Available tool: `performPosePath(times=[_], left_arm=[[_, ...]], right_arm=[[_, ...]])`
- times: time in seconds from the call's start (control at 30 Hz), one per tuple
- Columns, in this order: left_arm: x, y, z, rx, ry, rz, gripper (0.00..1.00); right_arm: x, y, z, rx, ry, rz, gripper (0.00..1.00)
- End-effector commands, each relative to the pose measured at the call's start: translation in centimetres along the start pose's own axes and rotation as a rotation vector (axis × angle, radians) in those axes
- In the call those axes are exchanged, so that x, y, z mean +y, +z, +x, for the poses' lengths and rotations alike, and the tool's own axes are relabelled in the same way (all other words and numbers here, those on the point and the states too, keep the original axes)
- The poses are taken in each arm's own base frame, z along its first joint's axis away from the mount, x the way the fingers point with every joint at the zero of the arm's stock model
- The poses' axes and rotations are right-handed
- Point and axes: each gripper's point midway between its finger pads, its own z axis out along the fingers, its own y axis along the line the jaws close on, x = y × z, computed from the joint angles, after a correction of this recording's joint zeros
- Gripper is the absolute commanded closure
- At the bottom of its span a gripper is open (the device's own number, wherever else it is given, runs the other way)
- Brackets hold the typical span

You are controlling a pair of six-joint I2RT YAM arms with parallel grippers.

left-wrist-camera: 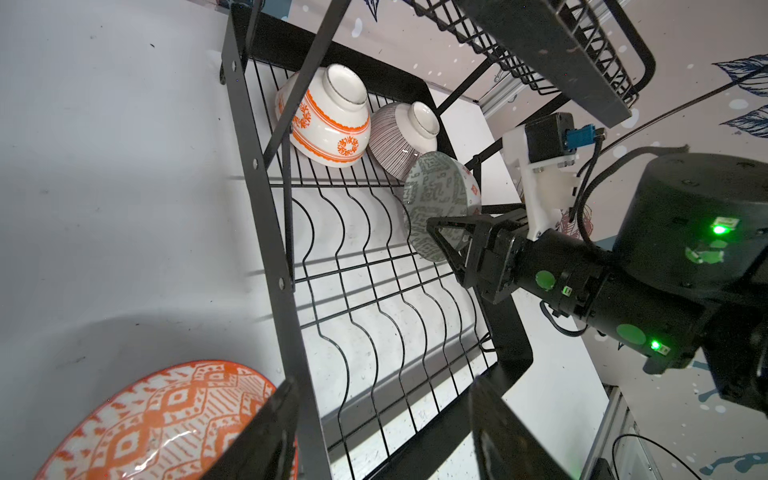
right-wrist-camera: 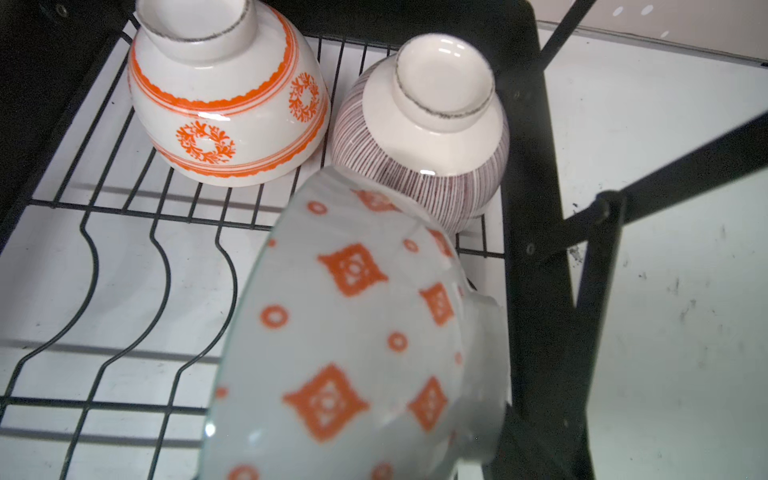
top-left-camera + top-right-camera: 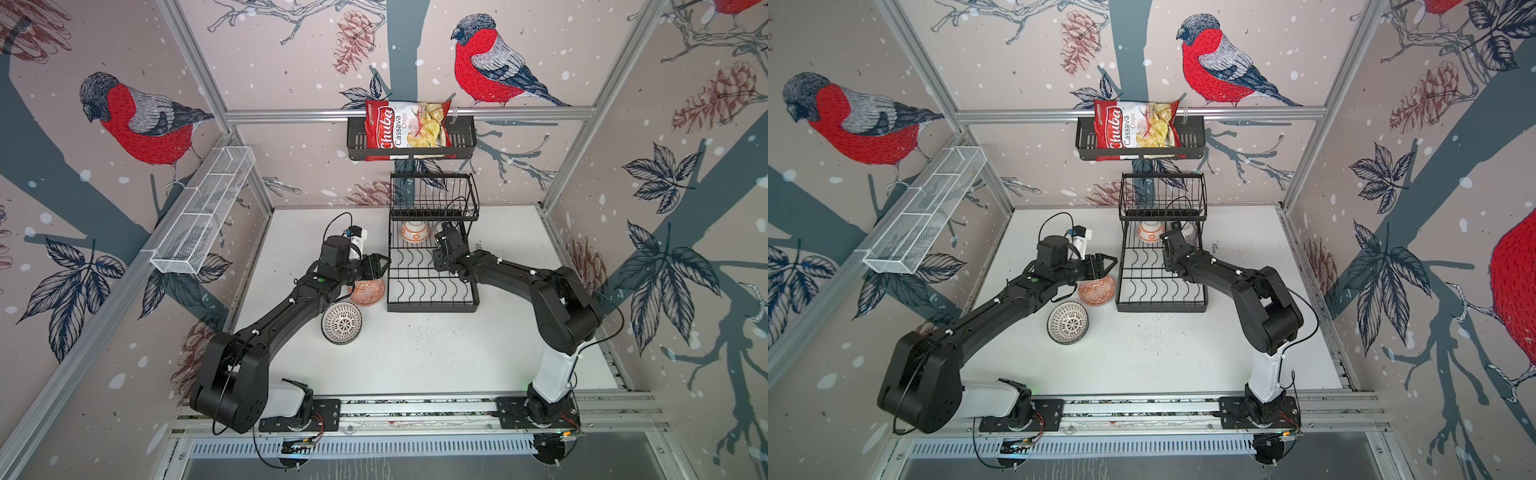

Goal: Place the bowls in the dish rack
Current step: 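Set the green-patterned bowl on edge against the pink-striped bowl with the right gripper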

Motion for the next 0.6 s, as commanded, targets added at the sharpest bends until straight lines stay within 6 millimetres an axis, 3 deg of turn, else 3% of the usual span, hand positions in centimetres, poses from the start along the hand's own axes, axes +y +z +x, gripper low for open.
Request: performPosePath(times=[0.0,0.3,0.57], left_arm=[[-0.2,-0.1,-0.5,-0.011,0.019,0.003,0.35],[-0.1,-0.1,-0.4,-0.008,0.017,0.002,0.35],[0.0,-0.2,-0.3,-0.01,0.018,-0.001,0.35]], right_arm=[[1.0,0.1,-0.2,-0.008,0.048,-0.053,0.47],[1.7,1.0,1.7,0.044,0.121,-0.086,0.43],[1.4,0.8,1.9,0.049,0.146,-0.086,0.33]])
